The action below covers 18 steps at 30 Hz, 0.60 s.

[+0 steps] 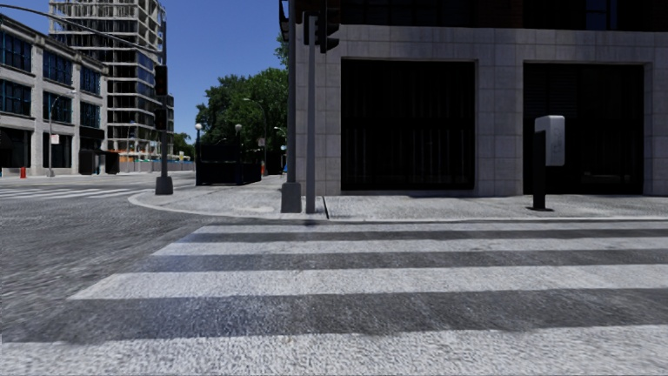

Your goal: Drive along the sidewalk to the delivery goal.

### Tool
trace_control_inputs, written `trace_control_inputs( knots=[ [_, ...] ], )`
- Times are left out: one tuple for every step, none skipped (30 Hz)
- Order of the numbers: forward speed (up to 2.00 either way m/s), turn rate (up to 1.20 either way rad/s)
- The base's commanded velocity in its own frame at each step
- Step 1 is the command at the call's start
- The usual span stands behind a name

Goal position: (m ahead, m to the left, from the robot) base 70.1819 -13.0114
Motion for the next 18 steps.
trace_control_inputs(
  knots=[
    [2.0,-0.2],
    [2.0,-0.45],
    [2.0,-0.73],
    [2.0,-0.73],
    [2.0,-1.08],
    [2.0,-1.2],
    [2.0,-1.2],
    [2.0,-1.2],
    [2.0,-1.2],
    [2.0,-1.2],
    [2.0,-0.45],
    [2.0,-0.26],
    [2.0,-0.13],
    [2.0,-0.13],
    [2.0,-0.08],
    [2.0,-0.05],
    [2.0,-0.04],
    [2.0,-0.03]
  ],
)
